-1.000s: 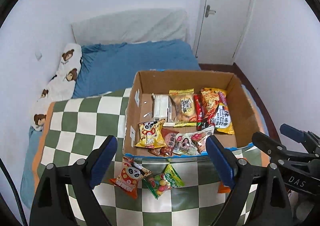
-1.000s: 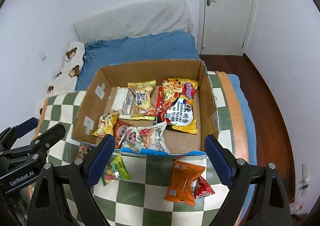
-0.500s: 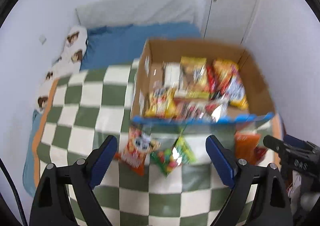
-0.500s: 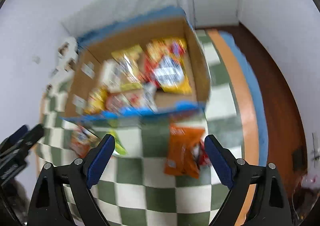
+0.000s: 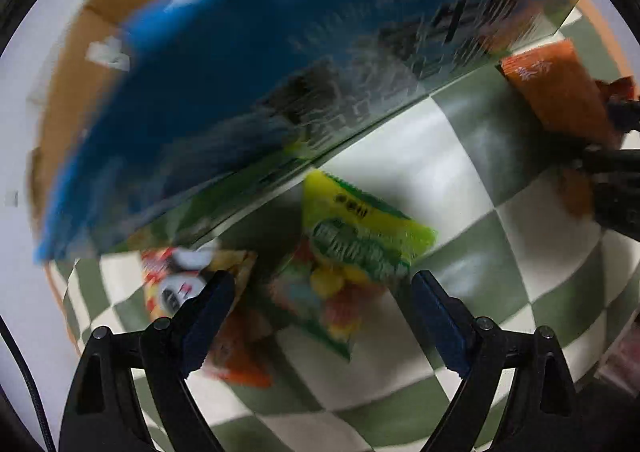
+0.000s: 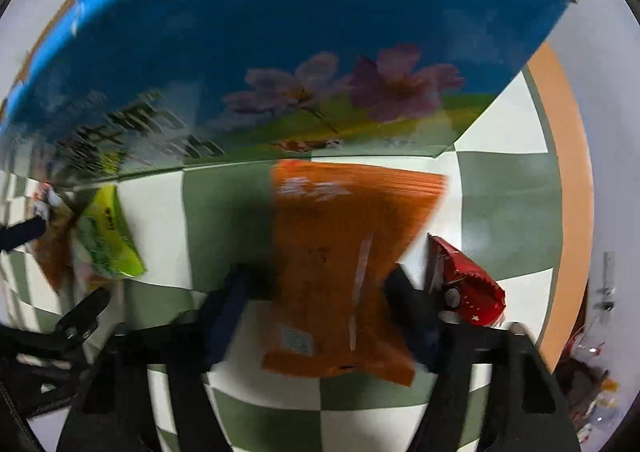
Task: Organize snacks
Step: 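Grasp the green candy bag with the left gripper while the right grasps the orange packet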
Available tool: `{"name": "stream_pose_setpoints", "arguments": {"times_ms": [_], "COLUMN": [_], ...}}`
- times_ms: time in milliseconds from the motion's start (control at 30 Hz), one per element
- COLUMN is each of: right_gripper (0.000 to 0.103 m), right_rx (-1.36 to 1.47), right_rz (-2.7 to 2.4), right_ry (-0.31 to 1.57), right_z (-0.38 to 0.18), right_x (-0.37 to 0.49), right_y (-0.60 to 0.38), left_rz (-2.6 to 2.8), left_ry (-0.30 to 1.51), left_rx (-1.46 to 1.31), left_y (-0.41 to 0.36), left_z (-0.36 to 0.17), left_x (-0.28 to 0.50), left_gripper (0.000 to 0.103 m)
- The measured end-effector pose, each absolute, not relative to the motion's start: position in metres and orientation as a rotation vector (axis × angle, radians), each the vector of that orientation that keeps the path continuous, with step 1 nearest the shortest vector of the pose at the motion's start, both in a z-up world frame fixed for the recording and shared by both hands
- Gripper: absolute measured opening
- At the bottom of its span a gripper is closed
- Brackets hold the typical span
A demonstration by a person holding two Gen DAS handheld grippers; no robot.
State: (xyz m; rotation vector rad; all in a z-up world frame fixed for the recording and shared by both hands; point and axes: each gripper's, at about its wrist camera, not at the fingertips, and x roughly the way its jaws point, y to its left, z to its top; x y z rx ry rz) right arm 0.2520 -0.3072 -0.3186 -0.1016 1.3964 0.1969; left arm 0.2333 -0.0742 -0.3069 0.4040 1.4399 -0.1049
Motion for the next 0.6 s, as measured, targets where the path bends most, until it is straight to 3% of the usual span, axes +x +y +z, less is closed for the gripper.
{"name": "stream_pose_setpoints", "arguments": {"times_ms": [133,233,400,600], "right_gripper": [0.057,0.057,0.057,0.058], "right_rx": [-0.066,-0.007,0.064,0.089], "right_rz": [0.225,0.262,0.33,0.381], "right_ry": [1.408,1.454,1.54,1.616], "right_z": [-0.317,-0.319,-0.328,-0.339], "right_x": [0.243,0.229,0.19,0.154], "right_y": [-0.313,-0.32,-0.331,-0.333], "left_rz": [-0.096,-0.053,-0.017,-0.018], "left_ry": [1.464,1.532,1.6,1.631], "left_rx": [0.25,0.019,-0.332,-0.376], "left_y": [-0.067,-0.051,-0.032,-0.035], "left_z": [-0.306,-0.306,-0.308,-0.323], "left_x": [0.236,0.227,0.187,0.17], "left_gripper": [0.06,0.052,0.052,0.057]}}
